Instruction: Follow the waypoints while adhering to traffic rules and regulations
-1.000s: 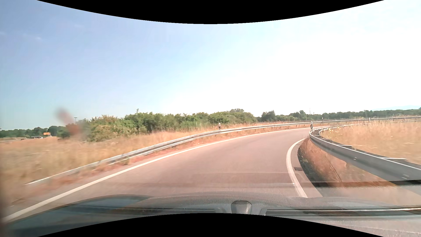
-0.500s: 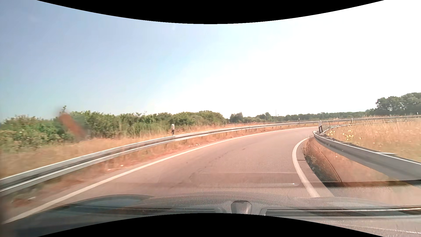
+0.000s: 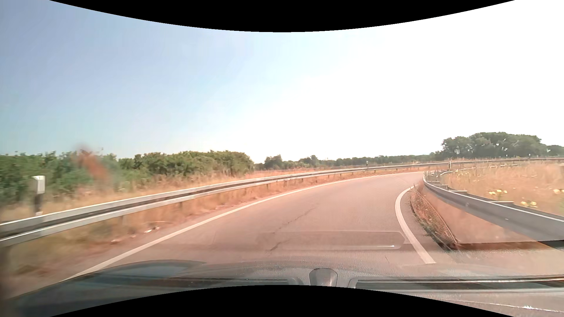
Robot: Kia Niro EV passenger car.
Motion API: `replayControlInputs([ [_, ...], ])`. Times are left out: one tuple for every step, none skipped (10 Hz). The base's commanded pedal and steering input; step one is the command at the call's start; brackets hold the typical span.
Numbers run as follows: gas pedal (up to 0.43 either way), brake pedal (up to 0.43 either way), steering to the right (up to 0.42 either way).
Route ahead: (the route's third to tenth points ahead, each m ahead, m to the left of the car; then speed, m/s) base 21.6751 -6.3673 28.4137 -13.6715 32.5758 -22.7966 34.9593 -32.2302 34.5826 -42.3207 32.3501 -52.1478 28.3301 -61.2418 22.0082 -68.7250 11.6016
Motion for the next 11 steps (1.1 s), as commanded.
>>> replayControlInputs([
  [0.197,0.000,0.138],
  [0.240,0.000,0.138],
  [0.240,0.000,0.140],
  [0.220,0.000,0.143],
  [0.209,0.000,0.145],
  [0.197,0.000,0.145],
  [0.197,0.000,0.144],
  [0.197,0.000,0.143],
  [0.197,0.000,0.140],
  [0.197,0.000,0.138],
  [0.197,0.000,0.137],
])
